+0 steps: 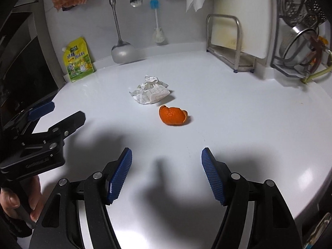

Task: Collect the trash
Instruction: 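Reach the right tool to the orange peel and grasp it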

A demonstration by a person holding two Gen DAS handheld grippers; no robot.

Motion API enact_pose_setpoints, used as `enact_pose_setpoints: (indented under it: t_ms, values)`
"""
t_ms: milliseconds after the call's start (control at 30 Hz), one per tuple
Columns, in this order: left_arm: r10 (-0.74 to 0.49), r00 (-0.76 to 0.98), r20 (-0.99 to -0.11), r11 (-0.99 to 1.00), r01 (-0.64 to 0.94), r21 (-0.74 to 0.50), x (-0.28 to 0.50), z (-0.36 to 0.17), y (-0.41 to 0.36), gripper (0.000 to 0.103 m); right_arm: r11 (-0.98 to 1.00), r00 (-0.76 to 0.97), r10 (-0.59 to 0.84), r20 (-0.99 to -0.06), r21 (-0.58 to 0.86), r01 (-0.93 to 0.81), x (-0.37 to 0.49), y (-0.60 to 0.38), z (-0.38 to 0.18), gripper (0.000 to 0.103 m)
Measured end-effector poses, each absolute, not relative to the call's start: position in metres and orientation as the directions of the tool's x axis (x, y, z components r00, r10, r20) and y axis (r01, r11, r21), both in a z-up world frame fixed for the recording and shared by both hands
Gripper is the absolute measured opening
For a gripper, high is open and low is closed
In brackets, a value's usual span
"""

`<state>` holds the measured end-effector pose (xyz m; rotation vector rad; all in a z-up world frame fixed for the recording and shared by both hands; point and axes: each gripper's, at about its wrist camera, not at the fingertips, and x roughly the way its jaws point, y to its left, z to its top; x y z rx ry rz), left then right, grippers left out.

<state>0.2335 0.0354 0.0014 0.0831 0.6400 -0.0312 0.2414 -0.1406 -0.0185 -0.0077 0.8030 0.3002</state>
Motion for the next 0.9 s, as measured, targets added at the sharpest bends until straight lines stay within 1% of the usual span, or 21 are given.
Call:
enact_pose_setpoints:
  t_ms: [167,300,467,533,600,633,667,700,800,900]
  values:
    - [-0.006,0.779,-0.626,0.999,0.035,0.035,0.246,-0.005,0.047,0.097,0.96,0.62,0.257,-0.742,0.121,-0.253,0.279,-0.135,-0.03,0.067]
    - [-0.015,0.754,-0.657,0.998,0.049,0.034,0.251,-0.009,0.047,0.097,0.963,0.605,0.249,-0.756,0.124,-0.24,0.301,-0.132,-0.035,0.067]
    - [-0.021,0.754,-0.657,0.998,0.059,0.036,0.252,-0.008,0.045,0.097,0.968,0.597,0.223,-0.771,0.102,-0.23,0.317,-0.127,-0.039,0.066]
    - [-0.023,0.751,-0.66,0.997,0.063,0.037,0.252,-0.009,0.043,0.097,0.97,0.592,0.211,-0.778,0.094,-0.222,0.322,-0.126,-0.041,0.064]
    - [-0.023,0.75,-0.661,0.997,0.065,0.039,0.252,-0.009,0.043,0.097,0.969,0.589,0.214,-0.779,0.092,-0.231,0.324,-0.125,-0.041,0.057]
    - [-0.023,0.749,-0.662,0.997,0.066,0.04,0.253,-0.009,0.042,0.097,0.968,0.592,0.211,-0.778,0.083,-0.236,0.324,-0.123,-0.04,0.056]
    - [-0.022,0.748,-0.664,0.997,0.065,0.04,0.253,-0.009,0.042,0.097,0.967,0.592,0.211,-0.778,0.079,-0.241,0.324,-0.122,-0.04,0.051]
    - [-0.024,0.746,-0.665,0.997,0.066,0.038,0.254,-0.009,0.042,0.097,0.966,0.587,0.215,-0.78,0.081,-0.246,0.325,-0.122,-0.041,0.041]
    - [-0.039,0.742,-0.669,0.997,0.071,0.021,0.256,-0.008,0.04,0.097,0.962,0.585,0.226,-0.779,0.085,-0.259,0.326,-0.122,-0.04,0.031]
    - [-0.051,0.74,-0.671,0.997,0.074,0.006,0.259,-0.007,0.038,0.097,0.956,0.596,0.245,-0.765,0.089,-0.279,0.321,-0.124,-0.037,0.028]
